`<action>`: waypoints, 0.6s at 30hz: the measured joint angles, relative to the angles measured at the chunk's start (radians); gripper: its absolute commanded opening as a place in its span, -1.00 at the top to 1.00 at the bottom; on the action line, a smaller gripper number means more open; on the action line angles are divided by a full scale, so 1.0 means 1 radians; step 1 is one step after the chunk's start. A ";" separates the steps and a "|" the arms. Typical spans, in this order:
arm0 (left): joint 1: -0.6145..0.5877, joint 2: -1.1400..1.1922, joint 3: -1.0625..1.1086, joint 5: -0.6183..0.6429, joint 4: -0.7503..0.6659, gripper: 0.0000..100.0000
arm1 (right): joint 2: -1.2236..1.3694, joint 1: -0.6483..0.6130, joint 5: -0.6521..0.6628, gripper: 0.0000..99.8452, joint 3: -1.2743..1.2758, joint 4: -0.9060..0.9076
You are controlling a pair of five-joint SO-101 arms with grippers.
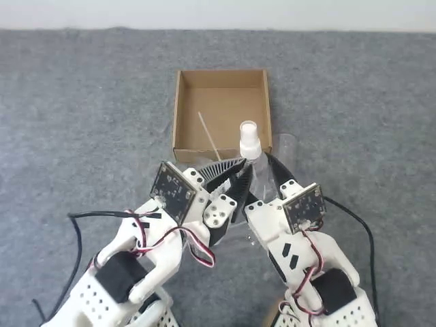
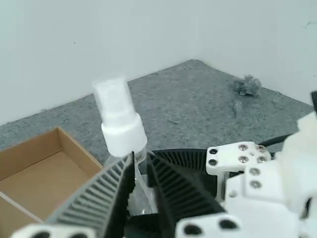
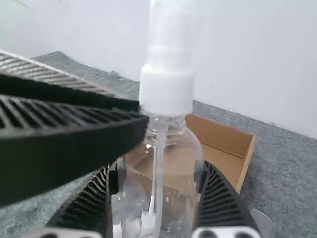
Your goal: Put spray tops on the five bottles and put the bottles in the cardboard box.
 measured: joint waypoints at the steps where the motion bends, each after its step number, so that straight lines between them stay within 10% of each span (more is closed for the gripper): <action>1: 0.000 0.000 0.000 0.000 0.000 0.72 | 0.000 0.000 0.000 0.99 0.000 0.000; 18: -0.212 -0.385 -0.002 0.000 0.071 0.71 | 0.000 0.086 0.000 0.99 0.000 0.000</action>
